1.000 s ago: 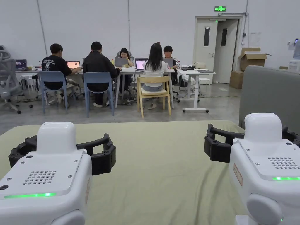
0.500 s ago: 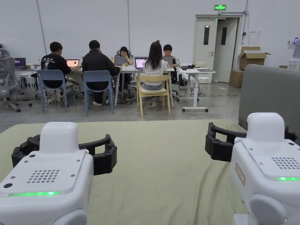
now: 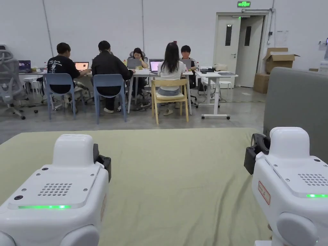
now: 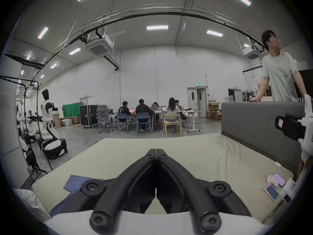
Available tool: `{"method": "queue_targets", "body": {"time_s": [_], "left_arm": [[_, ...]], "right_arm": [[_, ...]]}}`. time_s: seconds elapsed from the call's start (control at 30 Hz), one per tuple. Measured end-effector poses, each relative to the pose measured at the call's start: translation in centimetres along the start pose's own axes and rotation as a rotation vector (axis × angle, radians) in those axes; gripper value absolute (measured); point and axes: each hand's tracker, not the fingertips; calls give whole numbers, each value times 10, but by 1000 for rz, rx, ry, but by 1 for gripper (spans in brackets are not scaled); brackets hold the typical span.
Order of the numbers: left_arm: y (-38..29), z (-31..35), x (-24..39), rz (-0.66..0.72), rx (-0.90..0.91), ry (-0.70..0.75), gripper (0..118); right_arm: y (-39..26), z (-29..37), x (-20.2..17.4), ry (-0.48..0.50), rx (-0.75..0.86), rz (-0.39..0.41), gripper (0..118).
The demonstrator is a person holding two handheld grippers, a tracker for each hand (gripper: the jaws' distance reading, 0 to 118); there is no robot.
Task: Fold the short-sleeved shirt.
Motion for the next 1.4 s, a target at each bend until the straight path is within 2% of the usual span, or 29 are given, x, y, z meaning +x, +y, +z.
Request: {"method": "queue_targets", "body": {"time_s": [0.07,0.23,0.4,0.53,0.83,0.93,1.1,1.13,1.17,1.2,1.23,1.27,1.33,1.4], "left_arm": [[-1,-2,0,-1,0,15,0],[-2,-3,-8,2,-7,22,0],[-8,4,-33,28,-33,58,0],[-18,18,-75,31,-63,192,0],[-35,87,-194,53,-130,563,0],[-38,101,-217,77,-136,615,0],[-53,86,-234,82,-177,621,0],[-58,77,-238,85,-192,611,7],[-63,67,-243,102,-222,605,63],[-70,55,-246,146,-286,577,112],[-78,37,-257,197,-389,524,118],[-97,25,-262,249,-474,433,118],[-112,-4,-266,261,-470,422,118],[-134,-37,-267,195,-555,443,118]], "right_arm": [[-3,-2,-2,-16,-1,21,2],[-1,1,-2,12,-9,-13,2],[-2,-6,-30,60,-12,7,2],[-3,-20,-82,205,-27,-5,2],[-2,-12,-258,630,-29,-8,2],[-4,-6,-292,674,-21,-4,2],[-14,-14,-310,720,-87,-28,2],[-17,-18,-312,718,-97,-25,2],[-20,-22,-313,718,-104,-20,2],[-23,-25,-316,715,-111,-7,2],[-25,-28,-318,712,-116,8,2],[-28,-33,-321,709,-120,18,2],[-34,-44,-326,711,-129,23,2],[-41,-55,-335,707,-147,26,2]]}}
